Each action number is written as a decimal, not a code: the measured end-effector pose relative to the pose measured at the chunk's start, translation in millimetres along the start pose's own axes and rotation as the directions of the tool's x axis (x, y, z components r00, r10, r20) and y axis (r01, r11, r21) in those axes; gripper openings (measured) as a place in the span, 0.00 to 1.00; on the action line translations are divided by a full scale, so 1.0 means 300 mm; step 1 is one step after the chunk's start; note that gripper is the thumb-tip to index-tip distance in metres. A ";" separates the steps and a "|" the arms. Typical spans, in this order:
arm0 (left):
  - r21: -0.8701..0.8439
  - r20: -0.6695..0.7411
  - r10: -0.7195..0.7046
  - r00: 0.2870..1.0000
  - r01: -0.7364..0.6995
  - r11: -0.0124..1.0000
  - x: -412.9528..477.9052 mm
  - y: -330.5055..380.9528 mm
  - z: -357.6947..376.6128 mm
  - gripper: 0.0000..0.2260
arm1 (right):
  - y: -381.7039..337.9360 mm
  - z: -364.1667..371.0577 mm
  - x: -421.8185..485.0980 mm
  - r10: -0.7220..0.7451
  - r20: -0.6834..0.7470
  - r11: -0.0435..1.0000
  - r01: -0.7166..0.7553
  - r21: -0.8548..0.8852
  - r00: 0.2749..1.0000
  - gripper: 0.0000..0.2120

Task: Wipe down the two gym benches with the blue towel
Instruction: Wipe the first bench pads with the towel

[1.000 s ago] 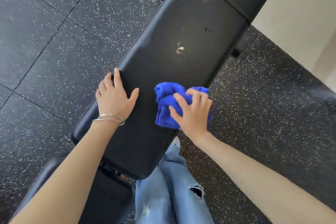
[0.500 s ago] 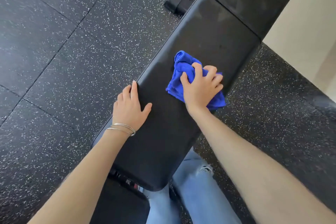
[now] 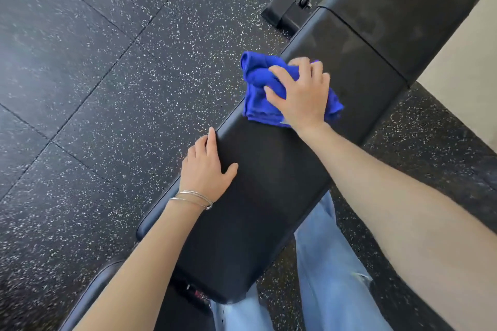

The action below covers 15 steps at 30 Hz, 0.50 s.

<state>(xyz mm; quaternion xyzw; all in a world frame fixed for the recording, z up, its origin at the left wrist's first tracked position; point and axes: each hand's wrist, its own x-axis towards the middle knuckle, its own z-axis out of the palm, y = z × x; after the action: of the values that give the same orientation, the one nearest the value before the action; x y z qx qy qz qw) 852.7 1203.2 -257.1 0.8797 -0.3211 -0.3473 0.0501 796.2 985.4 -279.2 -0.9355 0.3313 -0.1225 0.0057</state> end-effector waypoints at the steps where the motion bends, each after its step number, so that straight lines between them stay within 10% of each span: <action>1: -0.007 -0.002 -0.010 1.000 0.010 1.000 0.016 0.023 -0.004 0.39 | -0.057 0.011 -0.005 0.225 0.039 0.974 -0.226 0.007 0.973 0.12; 3: -0.017 -0.017 -0.041 0.999 0.040 0.999 0.052 0.074 -0.014 0.38 | -0.161 0.011 -0.012 0.329 0.142 0.939 -0.340 0.053 0.933 0.13; 6: -0.042 -0.031 -0.117 0.993 0.115 0.992 0.101 0.145 -0.025 0.35 | -0.143 -0.006 -0.017 -0.136 0.164 0.987 0.119 0.111 0.977 0.12; 11: -0.023 -0.051 -0.130 0.990 0.129 0.991 0.163 0.234 -0.034 0.36 | 0.168 -0.002 0.216 -0.756 0.178 0.654 0.727 0.209 0.629 0.13; 15: -0.031 -0.077 -0.122 0.990 0.120 0.992 0.225 0.318 -0.045 0.40 | 0.460 0.016 0.364 -0.405 0.161 0.914 0.394 0.100 0.900 0.16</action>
<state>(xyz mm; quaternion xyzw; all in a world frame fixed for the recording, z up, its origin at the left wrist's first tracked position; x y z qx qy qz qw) 848.1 1085.7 -256.1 0.9098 -0.2603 -0.3189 0.0533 793.9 809.7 -271.9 -0.9900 0.1264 -0.0474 0.0407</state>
